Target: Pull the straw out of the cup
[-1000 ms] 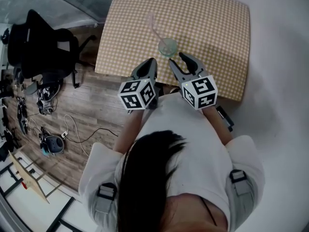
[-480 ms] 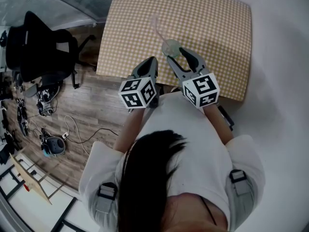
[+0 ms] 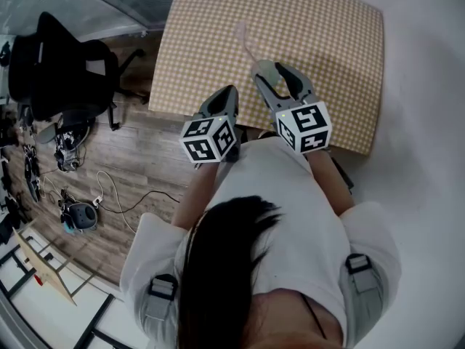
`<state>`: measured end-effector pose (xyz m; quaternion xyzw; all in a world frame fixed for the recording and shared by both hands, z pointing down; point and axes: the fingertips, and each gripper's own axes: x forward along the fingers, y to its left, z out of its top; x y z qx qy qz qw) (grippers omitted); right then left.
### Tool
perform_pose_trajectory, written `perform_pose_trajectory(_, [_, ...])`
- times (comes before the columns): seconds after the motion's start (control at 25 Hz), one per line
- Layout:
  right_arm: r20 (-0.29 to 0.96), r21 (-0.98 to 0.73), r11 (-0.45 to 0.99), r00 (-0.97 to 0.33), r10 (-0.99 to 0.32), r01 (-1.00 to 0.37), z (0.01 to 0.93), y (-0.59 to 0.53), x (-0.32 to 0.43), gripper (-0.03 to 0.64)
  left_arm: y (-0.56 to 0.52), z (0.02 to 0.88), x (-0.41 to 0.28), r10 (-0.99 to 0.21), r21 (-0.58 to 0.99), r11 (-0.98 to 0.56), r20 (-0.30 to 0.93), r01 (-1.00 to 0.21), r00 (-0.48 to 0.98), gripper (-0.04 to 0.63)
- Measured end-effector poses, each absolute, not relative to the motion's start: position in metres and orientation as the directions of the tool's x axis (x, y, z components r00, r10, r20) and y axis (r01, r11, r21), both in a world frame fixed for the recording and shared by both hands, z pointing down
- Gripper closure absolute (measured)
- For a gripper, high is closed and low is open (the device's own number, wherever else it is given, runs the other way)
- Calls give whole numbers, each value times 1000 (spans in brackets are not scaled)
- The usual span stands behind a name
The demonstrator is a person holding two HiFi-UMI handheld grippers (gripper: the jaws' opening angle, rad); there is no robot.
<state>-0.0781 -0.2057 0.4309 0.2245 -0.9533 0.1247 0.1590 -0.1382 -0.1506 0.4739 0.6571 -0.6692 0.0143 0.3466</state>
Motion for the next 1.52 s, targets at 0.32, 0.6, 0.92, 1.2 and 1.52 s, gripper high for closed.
perform_pose_trajectory(0.32, [370,-133,884,-850,-375,-448,428,-216,-97,420,-155,479,-150,-866,459,147,487,-876,110,587])
perform_pose_trajectory(0.6, [410,-128,895,-844,-345,-428,435,-223,-110,420,-160,482,-153,-862,470,145,493,-871,122,586])
perform_pose_trajectory(0.92, [458,-127,892,-824,-335,-433,448,-233,-118,420,-159,488,-164,-857,470,170,504,-866,106,588])
perform_pose_trajectory(1.2, [498,-106,897,-804,-325,-428,459,-239,-129,420,-155,491,-180,-847,452,184,524,-873,93,587])
perform_pose_trajectory(1.52, [541,-98,898,-781,-313,-428,469,-242,-130,420,-150,490,-185,-844,447,191,529,-874,86,588])
